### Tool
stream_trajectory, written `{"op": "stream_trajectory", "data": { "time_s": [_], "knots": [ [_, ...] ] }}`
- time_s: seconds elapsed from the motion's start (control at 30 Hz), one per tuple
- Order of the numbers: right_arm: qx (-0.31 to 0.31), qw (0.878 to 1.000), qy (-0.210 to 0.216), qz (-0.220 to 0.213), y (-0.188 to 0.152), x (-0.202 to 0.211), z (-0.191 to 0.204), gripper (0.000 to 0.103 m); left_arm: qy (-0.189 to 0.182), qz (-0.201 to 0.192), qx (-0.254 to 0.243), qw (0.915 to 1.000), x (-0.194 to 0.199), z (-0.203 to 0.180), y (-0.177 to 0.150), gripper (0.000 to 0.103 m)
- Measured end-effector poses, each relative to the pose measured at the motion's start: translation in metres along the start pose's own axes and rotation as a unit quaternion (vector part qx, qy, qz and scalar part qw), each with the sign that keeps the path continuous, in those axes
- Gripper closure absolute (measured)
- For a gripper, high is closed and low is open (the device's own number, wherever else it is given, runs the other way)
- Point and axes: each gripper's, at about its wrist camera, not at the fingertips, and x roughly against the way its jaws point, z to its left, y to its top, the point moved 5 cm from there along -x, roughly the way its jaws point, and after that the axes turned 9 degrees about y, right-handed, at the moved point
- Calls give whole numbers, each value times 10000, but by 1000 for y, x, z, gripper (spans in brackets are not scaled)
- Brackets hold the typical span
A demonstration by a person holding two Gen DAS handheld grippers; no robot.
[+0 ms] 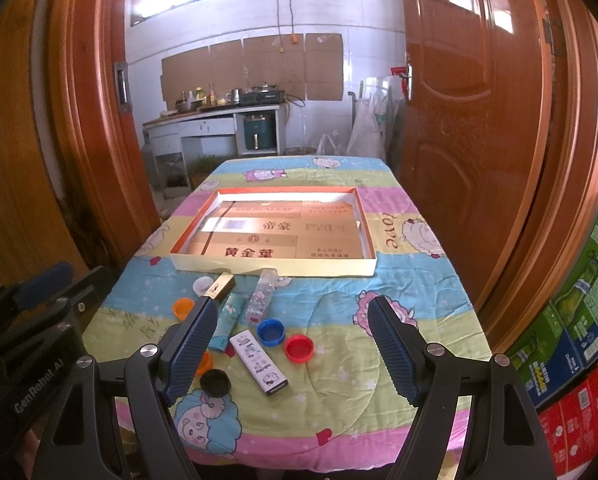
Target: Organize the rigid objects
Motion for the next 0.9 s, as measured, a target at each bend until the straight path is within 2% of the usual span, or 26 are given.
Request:
{"op": "stream_trajectory", "data": {
  "time_s": [0.23, 0.47, 0.63, 0.9],
  "knots": [
    [-81, 9999, -26, 102, -9, -11, -17, 24, -83, 203, 141, 9997, -18, 13, -3, 57],
    [-112, 9995, 32, 303, -22, -30, -27, 24, -179, 480, 56, 9987, -46, 17, -18, 57],
    [-116, 9986, 192, 487, -36, -46, -31, 24, -559, 730, -98, 9957, -67, 11, -38, 57],
    [-12, 9971, 391, 649, -51, -61, -34, 24, -1145, 1008, -468, 9872, -80, -23, -66, 57]
  ]
}}
